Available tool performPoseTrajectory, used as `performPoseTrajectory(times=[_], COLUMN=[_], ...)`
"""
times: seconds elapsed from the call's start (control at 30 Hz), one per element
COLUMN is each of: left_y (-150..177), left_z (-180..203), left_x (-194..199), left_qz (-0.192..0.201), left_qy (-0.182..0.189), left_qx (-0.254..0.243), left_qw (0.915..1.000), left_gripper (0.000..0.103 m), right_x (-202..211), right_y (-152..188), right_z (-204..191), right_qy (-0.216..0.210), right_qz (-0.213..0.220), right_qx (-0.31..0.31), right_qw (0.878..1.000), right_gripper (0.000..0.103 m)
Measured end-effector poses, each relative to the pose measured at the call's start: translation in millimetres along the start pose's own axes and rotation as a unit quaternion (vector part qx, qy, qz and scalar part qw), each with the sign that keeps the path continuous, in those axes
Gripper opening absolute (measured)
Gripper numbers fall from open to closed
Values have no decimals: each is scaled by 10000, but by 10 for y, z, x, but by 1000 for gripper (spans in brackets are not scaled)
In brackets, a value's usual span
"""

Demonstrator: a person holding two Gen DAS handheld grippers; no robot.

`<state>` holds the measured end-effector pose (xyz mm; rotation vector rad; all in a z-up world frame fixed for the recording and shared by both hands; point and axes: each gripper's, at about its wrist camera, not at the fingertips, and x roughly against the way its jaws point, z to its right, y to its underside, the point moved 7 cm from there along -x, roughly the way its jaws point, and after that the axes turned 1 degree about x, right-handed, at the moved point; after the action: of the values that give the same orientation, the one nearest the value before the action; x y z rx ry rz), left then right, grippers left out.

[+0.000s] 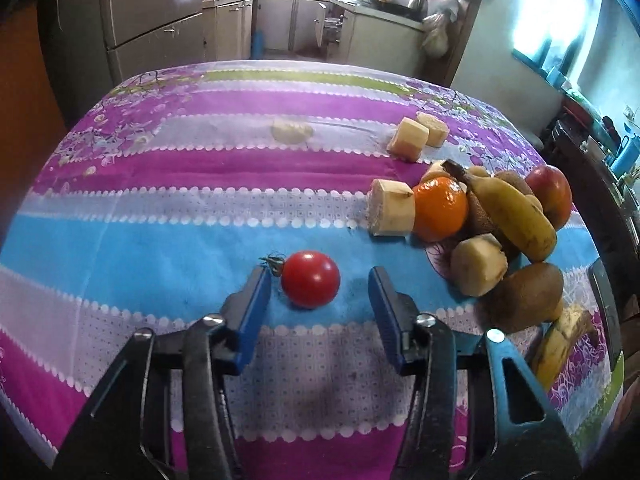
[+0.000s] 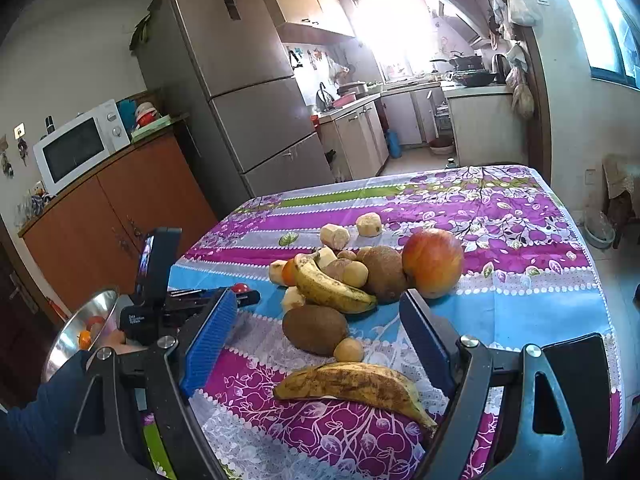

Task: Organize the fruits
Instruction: 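Close the left tool on the red cherry tomato, then grasp a kiwi with the right tool while the left tool holds the tomato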

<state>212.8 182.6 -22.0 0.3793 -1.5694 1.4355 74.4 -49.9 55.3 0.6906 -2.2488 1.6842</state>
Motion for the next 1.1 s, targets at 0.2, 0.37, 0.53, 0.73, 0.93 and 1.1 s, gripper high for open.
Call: performPoseTrajectory(times=[0.2, 0.37, 0.53, 0.73, 0.93, 1.1], left_y=[1, 23, -11, -17, 21, 24], left_z=[29, 56, 100, 105, 62, 77], left_x=[4, 76, 245, 284, 213, 216], left_qz=[23, 112, 287, 351, 280, 297], left_qy=[30, 101, 342, 484, 546, 587], left_qx=[-63, -109, -90, -39, 133, 134], left_qw=[10000, 9998, 9990, 9982, 9980, 9977], left_gripper=[32, 31, 29, 29, 29, 29], right_x=[-34, -41, -286, -628, -907, -1109], right_y=[26, 18, 105, 154, 336, 380], right_z=[22, 73, -54, -153, -269, -303], right_qy=[55, 256, 78, 130, 310, 914], right_qz=[-78, -126, -751, -1309, -1602, -1651], right_qx=[57, 229, 586, 905, 426, 589], right_qw=[9999, 9993, 9954, 9872, 9857, 9803], right_gripper=[83, 82, 82, 82, 83, 84])
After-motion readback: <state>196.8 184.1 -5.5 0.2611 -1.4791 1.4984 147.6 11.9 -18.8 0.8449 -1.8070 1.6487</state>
